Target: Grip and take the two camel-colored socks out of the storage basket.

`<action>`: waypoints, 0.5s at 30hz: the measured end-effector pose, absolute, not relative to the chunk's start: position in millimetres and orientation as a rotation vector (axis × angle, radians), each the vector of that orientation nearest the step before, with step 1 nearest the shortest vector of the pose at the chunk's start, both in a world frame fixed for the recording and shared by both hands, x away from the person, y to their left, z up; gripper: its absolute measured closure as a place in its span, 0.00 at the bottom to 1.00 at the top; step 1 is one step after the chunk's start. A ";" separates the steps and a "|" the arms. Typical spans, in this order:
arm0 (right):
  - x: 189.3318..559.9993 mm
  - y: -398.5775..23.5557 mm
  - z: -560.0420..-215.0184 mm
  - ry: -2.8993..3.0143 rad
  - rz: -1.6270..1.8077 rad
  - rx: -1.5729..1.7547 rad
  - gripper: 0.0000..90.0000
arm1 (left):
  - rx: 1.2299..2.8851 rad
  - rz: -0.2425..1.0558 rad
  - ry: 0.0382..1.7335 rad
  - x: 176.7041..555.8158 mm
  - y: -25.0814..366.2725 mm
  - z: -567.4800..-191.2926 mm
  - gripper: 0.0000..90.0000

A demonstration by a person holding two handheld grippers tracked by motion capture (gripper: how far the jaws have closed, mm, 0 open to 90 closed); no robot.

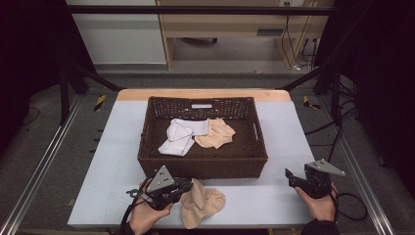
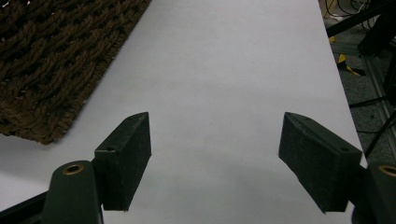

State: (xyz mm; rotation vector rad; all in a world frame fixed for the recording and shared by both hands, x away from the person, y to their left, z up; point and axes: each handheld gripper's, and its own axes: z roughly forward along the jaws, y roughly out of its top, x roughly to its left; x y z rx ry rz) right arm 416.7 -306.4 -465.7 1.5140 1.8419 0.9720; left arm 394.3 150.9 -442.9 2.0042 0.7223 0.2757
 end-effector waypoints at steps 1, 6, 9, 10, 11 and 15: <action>416.6 -306.3 -465.7 1.842 0.972 1.513 0.28 | 2.004 0.276 0.722 394.3 150.9 -442.9 0.95; 415.8 -307.1 -465.3 1.838 0.972 1.506 0.28 | 1.998 0.285 0.719 396.7 156.3 -448.3 0.77; 414.6 -307.8 -464.9 1.833 0.976 1.511 0.28 | 1.984 0.296 0.713 395.2 160.2 -448.2 0.62; 414.1 -308.0 -464.7 1.832 0.980 1.512 0.28 | 1.973 0.323 0.707 392.3 166.7 -447.4 0.58; 414.0 -308.2 -464.7 1.831 0.979 1.511 0.28 | 1.973 0.323 0.707 392.3 166.7 -447.4 0.54; 413.5 -308.5 -464.6 1.826 0.981 1.510 0.28 | 1.946 0.365 0.749 387.8 187.6 -445.7 0.46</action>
